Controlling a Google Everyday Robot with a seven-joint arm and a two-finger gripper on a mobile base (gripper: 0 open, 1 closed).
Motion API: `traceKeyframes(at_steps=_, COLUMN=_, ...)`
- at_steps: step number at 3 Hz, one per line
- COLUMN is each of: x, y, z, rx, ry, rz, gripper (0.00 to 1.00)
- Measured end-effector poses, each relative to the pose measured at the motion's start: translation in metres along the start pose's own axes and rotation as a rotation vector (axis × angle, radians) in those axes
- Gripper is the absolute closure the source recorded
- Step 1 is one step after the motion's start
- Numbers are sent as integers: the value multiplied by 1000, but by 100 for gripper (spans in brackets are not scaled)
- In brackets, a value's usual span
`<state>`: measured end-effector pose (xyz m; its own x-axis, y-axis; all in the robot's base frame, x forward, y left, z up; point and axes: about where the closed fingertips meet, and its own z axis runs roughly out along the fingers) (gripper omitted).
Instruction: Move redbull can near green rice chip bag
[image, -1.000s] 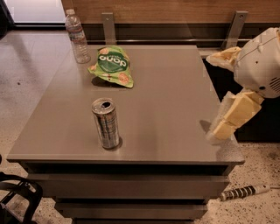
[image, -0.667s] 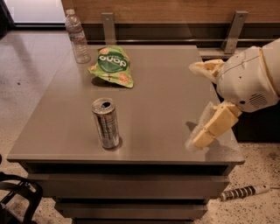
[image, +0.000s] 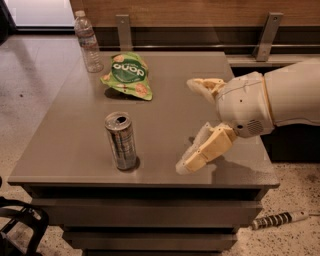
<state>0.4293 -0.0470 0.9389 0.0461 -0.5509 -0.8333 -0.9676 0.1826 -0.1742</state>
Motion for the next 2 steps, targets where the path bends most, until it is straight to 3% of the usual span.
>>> traceKeyframes(at_steps=1, x=0, y=0, z=0, rx=0, ry=0, rz=0, gripper=0)
traceKeyframes(at_steps=2, x=9, y=-1, z=22, rx=-15, ry=-41, rz=23, gripper=0)
